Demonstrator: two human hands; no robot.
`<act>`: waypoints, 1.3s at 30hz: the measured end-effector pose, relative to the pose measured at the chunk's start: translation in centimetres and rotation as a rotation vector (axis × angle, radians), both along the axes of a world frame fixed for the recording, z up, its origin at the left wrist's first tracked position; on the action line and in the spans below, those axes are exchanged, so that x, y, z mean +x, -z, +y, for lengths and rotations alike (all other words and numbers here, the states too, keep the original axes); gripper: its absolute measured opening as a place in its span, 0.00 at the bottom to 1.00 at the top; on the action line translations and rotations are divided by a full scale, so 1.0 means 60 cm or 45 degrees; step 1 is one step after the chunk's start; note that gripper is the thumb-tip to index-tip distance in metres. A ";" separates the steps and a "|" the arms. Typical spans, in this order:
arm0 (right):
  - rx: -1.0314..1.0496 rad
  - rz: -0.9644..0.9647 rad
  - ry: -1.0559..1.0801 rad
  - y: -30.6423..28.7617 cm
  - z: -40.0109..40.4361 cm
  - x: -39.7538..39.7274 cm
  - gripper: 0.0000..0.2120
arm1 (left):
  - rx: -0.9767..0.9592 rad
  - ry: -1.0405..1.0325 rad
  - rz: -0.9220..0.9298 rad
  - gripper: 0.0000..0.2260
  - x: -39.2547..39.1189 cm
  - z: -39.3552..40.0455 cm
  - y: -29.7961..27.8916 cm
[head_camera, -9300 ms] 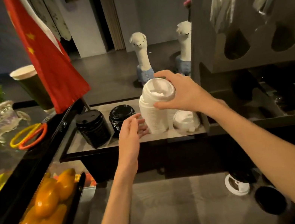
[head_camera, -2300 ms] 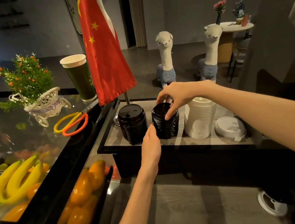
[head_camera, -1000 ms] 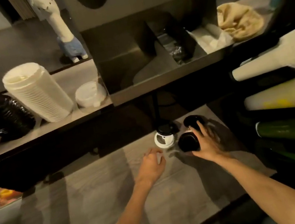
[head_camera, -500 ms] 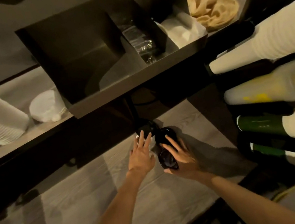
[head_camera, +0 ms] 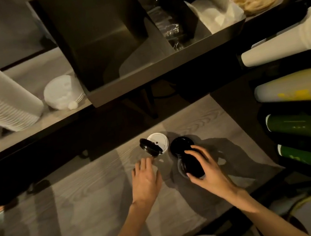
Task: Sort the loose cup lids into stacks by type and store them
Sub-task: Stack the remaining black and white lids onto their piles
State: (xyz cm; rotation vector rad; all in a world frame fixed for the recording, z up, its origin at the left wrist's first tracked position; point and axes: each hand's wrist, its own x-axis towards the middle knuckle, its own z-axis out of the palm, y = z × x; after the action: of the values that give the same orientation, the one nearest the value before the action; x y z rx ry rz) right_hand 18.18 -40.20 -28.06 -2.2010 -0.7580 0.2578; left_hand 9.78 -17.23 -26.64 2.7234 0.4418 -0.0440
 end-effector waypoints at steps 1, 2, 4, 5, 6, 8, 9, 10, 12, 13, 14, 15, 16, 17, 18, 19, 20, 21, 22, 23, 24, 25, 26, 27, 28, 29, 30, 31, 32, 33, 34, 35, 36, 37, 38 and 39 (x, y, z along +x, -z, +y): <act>0.037 0.018 0.021 -0.009 -0.003 0.001 0.34 | -0.023 -0.073 -0.063 0.15 0.006 0.003 0.000; 0.076 0.042 0.052 -0.019 -0.007 0.004 0.34 | -0.051 -0.141 -0.102 0.15 0.013 0.005 -0.004; 0.117 0.135 0.182 -0.032 -0.017 0.014 0.34 | -0.127 -0.280 -0.096 0.23 0.031 0.009 -0.017; 0.113 0.202 0.263 -0.034 -0.023 0.021 0.34 | -0.169 -0.348 -0.086 0.29 0.039 0.011 -0.025; 0.089 0.273 0.330 -0.034 -0.030 0.031 0.34 | -0.211 -0.392 -0.086 0.34 0.046 0.013 -0.031; -0.014 0.381 0.396 -0.029 -0.044 0.049 0.35 | -0.294 -0.379 -0.101 0.44 0.061 0.020 -0.039; -0.079 0.402 0.394 -0.022 -0.051 0.058 0.36 | -0.323 -0.329 -0.095 0.46 0.070 0.024 -0.039; -0.134 0.410 0.372 -0.016 -0.056 0.064 0.37 | -0.330 -0.266 -0.079 0.45 0.077 0.027 -0.039; -0.191 0.363 0.309 -0.010 -0.061 0.067 0.37 | -0.341 -0.200 -0.067 0.38 0.090 0.028 -0.039; -0.193 0.281 0.301 -0.008 -0.061 0.066 0.36 | -0.364 -0.201 -0.093 0.34 0.094 0.027 -0.040; -0.173 0.169 0.302 -0.008 -0.058 0.064 0.33 | -0.385 -0.214 -0.135 0.32 0.096 0.025 -0.045; -0.131 0.064 0.304 -0.010 -0.053 0.060 0.29 | -0.402 -0.239 -0.185 0.31 0.094 0.023 -0.054; -0.085 -0.005 0.288 -0.015 -0.045 0.055 0.27 | -0.421 -0.270 -0.237 0.30 0.090 0.022 -0.063; -0.054 -0.035 0.243 -0.022 -0.036 0.050 0.26 | -0.457 -0.309 -0.278 0.30 0.084 0.022 -0.072; -0.057 -0.039 0.169 -0.027 -0.027 0.044 0.26 | -0.506 -0.354 -0.296 0.30 0.073 0.023 -0.077; -0.098 -0.040 0.075 -0.031 -0.018 0.038 0.26 | -0.558 -0.394 -0.289 0.32 0.060 0.027 -0.081; -0.173 -0.037 -0.019 -0.031 -0.010 0.031 0.26 | -0.605 -0.413 -0.242 0.33 0.044 0.035 -0.077; -0.258 -0.044 -0.096 -0.028 -0.005 0.024 0.26 | -0.663 -0.415 -0.153 0.35 0.028 0.041 -0.076; -0.321 -0.061 -0.150 -0.022 0.000 0.016 0.25 | -0.689 -0.406 -0.028 0.37 0.012 0.048 -0.072; -0.364 -0.064 -0.171 -0.013 0.004 0.010 0.24 | -0.644 -0.379 0.110 0.40 -0.001 0.055 -0.066; -0.378 -0.060 -0.170 -0.005 0.007 0.005 0.22 | -0.537 -0.335 0.240 0.43 -0.011 0.059 -0.059; -0.375 -0.058 -0.164 -0.001 0.009 0.002 0.19 | -0.407 -0.296 0.334 0.45 -0.018 0.060 -0.055; -0.355 -0.065 -0.161 0.001 0.013 -0.001 0.16 | -0.283 -0.267 0.387 0.46 -0.021 0.060 -0.052; -0.312 -0.068 -0.150 -0.001 0.015 -0.003 0.13 | -0.190 -0.235 0.417 0.47 -0.020 0.059 -0.052; -0.240 -0.055 -0.123 -0.007 0.016 -0.005 0.11 | -0.123 -0.201 0.434 0.48 -0.015 0.057 -0.052; -0.145 -0.013 -0.078 -0.018 0.017 -0.008 0.09 | -0.073 -0.169 0.453 0.48 -0.008 0.056 -0.052; -0.030 0.047 -0.013 -0.033 0.017 -0.010 0.08 | -0.037 -0.133 0.481 0.48 0.001 0.057 -0.052; 0.094 0.128 0.066 -0.047 0.018 -0.010 0.07 | -0.008 -0.104 0.514 0.49 0.009 0.057 -0.051; 0.225 0.230 0.151 -0.062 0.020 -0.008 0.06 | 0.017 -0.076 0.541 0.49 0.018 0.058 -0.050; 0.338 0.346 0.238 -0.074 0.023 -0.004 0.07 | 0.031 -0.061 0.543 0.49 0.027 0.059 -0.049; 0.424 0.452 0.326 -0.082 0.023 0.001 0.07 | 0.027 -0.062 0.501 0.48 0.039 0.057 -0.047; 0.487 0.542 0.397 -0.086 0.024 0.007 0.07 | 0.002 -0.077 0.426 0.46 0.050 0.055 -0.044; 0.507 0.617 0.454 -0.086 0.023 0.015 0.07 | -0.034 -0.092 0.339 0.44 0.066 0.052 -0.039; 0.477 0.681 0.491 -0.084 0.019 0.022 0.07 | -0.075 -0.104 0.268 0.42 0.082 0.049 -0.033; 0.405 0.727 0.499 -0.081 0.015 0.030 0.08 | -0.117 -0.108 0.228 0.41 0.099 0.046 -0.027; 0.322 0.759 0.478 -0.075 0.011 0.035 0.08 | -0.155 -0.099 0.223 0.42 0.116 0.043 -0.021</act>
State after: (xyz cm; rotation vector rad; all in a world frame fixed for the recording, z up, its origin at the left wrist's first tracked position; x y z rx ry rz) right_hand 20.30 -39.55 -23.55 -1.8336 -0.0416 0.5582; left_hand 16.72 -14.67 -25.37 2.5904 0.5747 -0.2807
